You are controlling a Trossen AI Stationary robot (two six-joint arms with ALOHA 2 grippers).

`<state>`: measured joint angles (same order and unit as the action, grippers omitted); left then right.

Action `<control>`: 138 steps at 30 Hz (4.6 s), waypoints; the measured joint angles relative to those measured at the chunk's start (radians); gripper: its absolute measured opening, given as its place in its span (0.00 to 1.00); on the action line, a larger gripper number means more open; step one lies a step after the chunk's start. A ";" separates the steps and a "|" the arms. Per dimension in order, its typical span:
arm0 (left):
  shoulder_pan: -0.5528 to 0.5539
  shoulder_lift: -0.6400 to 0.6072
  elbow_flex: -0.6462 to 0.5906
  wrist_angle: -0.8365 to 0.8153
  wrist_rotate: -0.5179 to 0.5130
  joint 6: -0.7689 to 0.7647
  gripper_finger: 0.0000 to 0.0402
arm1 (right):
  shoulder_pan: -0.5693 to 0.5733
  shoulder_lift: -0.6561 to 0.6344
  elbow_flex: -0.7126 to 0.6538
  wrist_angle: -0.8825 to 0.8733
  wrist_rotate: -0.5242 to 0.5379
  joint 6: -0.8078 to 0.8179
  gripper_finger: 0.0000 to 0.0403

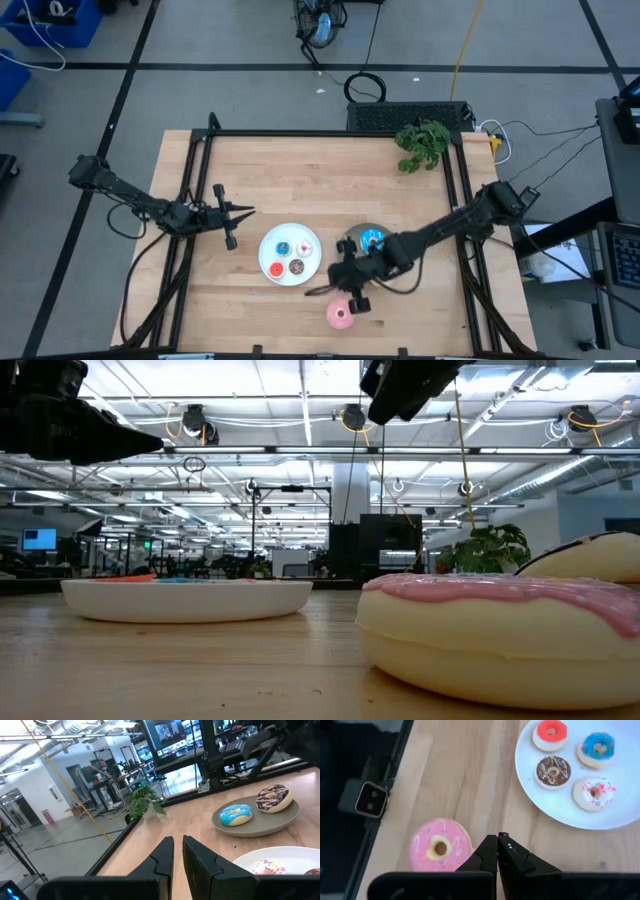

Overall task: Pick & Place donuts
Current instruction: Put the large pink donut on the gray plate

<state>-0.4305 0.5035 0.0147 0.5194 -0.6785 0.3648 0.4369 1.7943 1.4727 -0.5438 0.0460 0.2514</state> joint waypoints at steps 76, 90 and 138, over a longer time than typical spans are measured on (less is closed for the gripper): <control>0.000 0.000 0.000 -0.052 -0.002 -0.028 0.12 | 0.075 0.302 0.025 0.077 0.006 -0.026 0.31; 0.000 0.000 0.000 -0.047 -0.002 -0.029 0.12 | 0.054 0.187 0.170 -0.143 0.062 -0.047 0.02; 0.000 0.000 0.000 -0.074 -0.001 -0.036 0.12 | -0.208 0.046 -0.268 0.001 -0.104 0.047 0.05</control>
<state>-0.4305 0.5034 0.0147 0.4454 -0.6792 0.3286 0.2291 1.8400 1.2044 -0.5433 -0.0577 0.2989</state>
